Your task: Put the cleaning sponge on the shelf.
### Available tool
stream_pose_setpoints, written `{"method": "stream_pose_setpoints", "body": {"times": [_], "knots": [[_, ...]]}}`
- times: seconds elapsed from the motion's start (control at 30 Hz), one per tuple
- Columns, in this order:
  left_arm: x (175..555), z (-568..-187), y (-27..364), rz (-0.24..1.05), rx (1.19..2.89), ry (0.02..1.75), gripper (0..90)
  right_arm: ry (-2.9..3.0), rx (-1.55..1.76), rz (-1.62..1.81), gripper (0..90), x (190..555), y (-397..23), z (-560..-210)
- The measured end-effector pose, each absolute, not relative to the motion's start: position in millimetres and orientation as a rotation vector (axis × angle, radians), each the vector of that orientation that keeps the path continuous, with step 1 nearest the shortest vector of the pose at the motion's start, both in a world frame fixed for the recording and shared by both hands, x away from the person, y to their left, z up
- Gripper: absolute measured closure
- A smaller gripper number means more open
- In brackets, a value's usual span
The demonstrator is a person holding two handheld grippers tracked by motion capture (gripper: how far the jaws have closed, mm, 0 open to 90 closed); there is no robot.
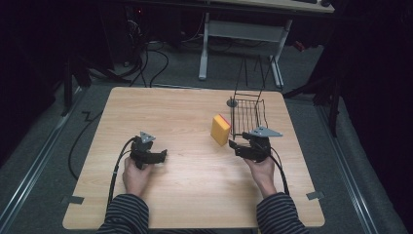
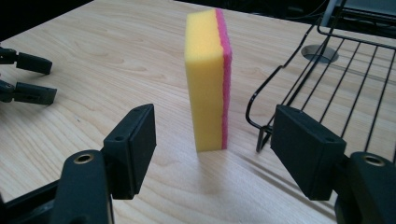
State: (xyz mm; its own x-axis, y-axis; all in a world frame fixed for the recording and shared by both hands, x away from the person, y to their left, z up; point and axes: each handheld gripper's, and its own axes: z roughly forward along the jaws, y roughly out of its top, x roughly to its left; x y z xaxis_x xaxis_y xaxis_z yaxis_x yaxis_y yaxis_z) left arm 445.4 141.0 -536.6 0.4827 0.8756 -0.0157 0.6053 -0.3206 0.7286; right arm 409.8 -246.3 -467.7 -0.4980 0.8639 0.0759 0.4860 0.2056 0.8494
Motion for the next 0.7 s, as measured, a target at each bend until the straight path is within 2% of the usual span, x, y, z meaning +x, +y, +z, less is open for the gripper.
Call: {"method": "stream_pose_setpoints", "body": {"times": [0.7], "knots": [[445.3, -536.5, 141.0, 0.511, 2.049, 1.219, 16.8, 2.076, 1.271, 1.206, 34.0, 444.7, -221.9, -473.6]]}}
